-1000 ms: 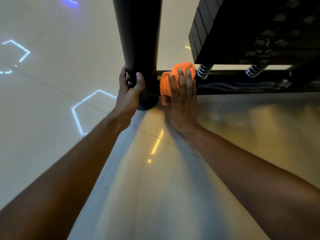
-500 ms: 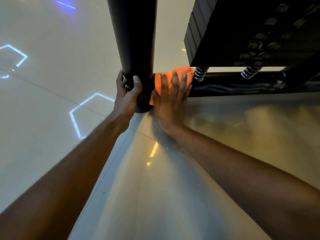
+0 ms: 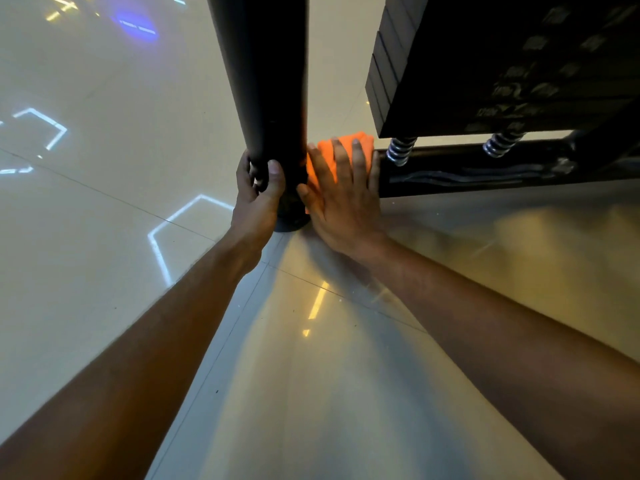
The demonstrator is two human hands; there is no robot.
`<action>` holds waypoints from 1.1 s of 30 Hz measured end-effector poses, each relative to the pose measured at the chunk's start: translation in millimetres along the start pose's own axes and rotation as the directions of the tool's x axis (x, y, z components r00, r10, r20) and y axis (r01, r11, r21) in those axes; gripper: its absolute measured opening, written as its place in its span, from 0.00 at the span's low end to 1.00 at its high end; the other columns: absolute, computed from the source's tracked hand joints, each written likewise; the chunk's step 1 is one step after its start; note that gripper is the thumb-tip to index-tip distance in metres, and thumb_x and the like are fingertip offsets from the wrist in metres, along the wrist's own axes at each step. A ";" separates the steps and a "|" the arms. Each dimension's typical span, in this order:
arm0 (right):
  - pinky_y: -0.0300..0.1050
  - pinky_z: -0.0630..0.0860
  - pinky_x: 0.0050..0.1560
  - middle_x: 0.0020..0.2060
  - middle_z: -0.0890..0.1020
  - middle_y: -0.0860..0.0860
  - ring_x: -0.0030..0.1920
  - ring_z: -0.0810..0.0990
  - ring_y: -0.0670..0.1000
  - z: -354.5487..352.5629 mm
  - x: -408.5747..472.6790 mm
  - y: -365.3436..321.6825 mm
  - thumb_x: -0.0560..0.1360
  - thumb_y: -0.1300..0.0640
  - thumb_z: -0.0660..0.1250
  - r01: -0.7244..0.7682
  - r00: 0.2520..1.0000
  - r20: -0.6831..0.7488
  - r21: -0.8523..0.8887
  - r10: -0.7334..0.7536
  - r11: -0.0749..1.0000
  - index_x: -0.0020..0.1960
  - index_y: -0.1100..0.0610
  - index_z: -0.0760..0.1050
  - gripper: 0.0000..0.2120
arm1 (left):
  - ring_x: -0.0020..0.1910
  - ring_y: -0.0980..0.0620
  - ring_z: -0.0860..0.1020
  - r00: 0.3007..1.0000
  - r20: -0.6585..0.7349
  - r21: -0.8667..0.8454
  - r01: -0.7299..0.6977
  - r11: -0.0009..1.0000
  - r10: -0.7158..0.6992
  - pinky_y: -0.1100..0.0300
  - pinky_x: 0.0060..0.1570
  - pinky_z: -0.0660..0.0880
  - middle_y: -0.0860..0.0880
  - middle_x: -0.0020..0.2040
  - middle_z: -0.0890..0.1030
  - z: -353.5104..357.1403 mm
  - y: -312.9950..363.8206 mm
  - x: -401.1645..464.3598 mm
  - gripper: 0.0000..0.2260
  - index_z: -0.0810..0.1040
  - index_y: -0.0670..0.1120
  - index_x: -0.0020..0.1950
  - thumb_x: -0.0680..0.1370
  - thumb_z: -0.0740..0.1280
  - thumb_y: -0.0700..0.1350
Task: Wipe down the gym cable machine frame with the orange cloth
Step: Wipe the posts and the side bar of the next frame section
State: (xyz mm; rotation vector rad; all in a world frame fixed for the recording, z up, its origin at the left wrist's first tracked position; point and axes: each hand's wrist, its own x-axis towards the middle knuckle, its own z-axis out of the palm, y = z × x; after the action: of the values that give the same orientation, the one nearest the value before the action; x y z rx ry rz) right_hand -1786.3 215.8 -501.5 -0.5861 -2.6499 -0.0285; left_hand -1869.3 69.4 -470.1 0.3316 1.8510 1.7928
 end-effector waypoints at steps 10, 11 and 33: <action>0.61 0.78 0.72 0.80 0.73 0.57 0.83 0.67 0.61 -31.1 -23.8 63.9 0.87 0.54 0.63 0.206 0.977 0.003 0.209 -0.212 0.956 0.78 0.57 0.76 0.20 | 0.35 0.52 0.87 0.965 -0.183 0.405 0.247 0.880 -0.186 0.52 0.46 0.83 0.50 0.45 0.88 44.9 -15.2 -42.5 0.25 0.82 0.47 0.59 0.88 0.53 0.62; 0.60 0.79 0.71 0.81 0.72 0.56 0.83 0.66 0.59 -33.3 -32.5 69.5 0.86 0.55 0.65 0.194 0.979 0.009 0.240 -0.202 0.951 0.78 0.56 0.76 0.20 | 0.34 0.53 0.86 0.981 -0.128 0.470 0.189 0.862 -0.145 0.52 0.46 0.83 0.51 0.41 0.88 47.6 -14.4 -44.8 0.23 0.83 0.47 0.54 0.89 0.55 0.61; 0.71 0.50 0.83 0.87 0.54 0.61 0.88 0.47 0.64 4.2 -30.6 117.9 0.89 0.43 0.48 -0.488 0.857 -0.105 0.152 0.505 0.860 0.88 0.58 0.55 0.32 | 0.75 0.43 0.71 0.870 0.353 0.791 -0.474 0.387 0.344 0.40 0.76 0.63 0.48 0.75 0.76 99.5 -6.7 55.4 0.22 0.74 0.51 0.79 0.86 0.57 0.51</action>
State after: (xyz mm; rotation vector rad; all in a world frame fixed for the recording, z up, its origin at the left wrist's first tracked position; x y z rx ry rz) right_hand -1714.8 311.4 -526.1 -1.1641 -2.2679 0.2335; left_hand -1860.9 182.2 -485.2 1.3686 2.6041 0.8250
